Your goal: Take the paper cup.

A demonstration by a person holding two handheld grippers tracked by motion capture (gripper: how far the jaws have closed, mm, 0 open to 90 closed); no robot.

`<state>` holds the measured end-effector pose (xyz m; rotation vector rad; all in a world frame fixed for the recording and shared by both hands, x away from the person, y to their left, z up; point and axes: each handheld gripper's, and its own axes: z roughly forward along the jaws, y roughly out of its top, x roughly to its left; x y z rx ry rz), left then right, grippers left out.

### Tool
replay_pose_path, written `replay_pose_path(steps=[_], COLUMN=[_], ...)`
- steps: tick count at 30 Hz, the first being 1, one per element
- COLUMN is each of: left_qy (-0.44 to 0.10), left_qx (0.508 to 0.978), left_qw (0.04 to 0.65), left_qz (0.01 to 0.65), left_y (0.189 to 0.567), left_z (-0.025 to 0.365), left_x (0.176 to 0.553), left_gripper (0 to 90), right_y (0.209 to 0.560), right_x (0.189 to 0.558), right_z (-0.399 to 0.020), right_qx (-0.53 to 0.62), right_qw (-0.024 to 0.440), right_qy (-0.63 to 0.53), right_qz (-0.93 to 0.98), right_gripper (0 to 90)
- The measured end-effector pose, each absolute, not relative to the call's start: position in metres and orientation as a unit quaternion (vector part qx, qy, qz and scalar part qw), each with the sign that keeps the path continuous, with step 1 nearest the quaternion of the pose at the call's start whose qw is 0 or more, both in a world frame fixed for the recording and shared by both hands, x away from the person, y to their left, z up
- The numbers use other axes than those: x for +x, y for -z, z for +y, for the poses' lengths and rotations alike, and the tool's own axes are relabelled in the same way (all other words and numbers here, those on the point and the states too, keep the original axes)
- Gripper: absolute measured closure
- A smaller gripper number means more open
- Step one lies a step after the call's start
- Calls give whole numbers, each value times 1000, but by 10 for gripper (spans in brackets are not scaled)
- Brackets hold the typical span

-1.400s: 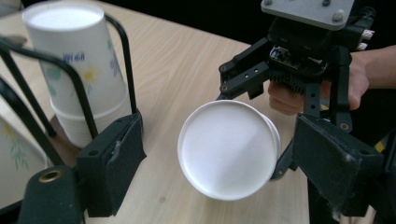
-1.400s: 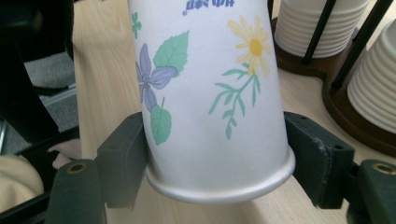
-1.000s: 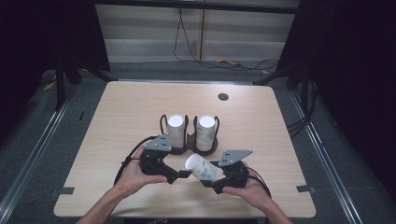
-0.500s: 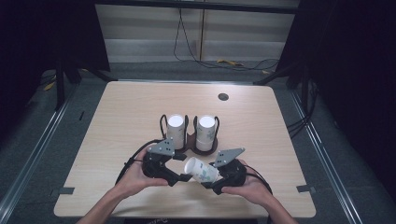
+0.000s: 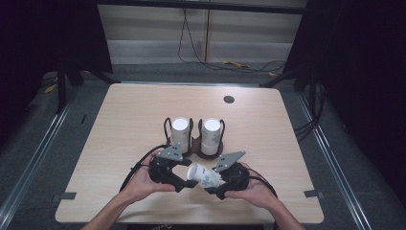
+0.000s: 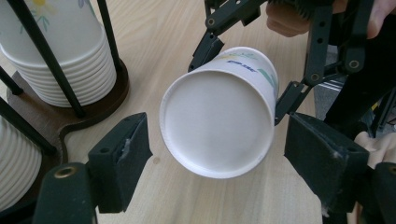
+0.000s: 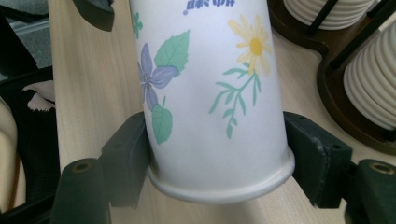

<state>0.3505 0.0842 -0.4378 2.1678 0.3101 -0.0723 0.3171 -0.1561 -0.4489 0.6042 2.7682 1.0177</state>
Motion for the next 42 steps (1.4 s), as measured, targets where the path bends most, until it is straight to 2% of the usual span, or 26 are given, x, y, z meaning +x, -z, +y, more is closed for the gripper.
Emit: replay_pose_path(steps=[5,9,20,25,28,36,42], left_qy=[22,29,46,43,39,57,62], left_qx=[881,884,893,895,897,900,904], left_qw=[455,450,438,435,430,422,415], left_qz=[129,125,95,92,97,93,88], left_y=[434,436,438,438,439,440,442], left_z=[86,86,77,75,73,72,71], left_x=[353,353,353,352,351,349,350], left_gripper=[182,189,310,309,263,308,304], right_y=[447,449,449,448,448,448,448], right_x=[317,316,316,315,314,312,311], right_z=[-150,-144,-143,-143,-142,-139,-138], right_qx=[189,181,174,169,167,161,148], right_qw=[69,69,69,74,75,73,76], right_qy=[-332,-331,-323,-315,-314,-310,-306], right_qz=[922,924,928,931,932,934,937], right_gripper=[286,286,288,288,288,288,288])
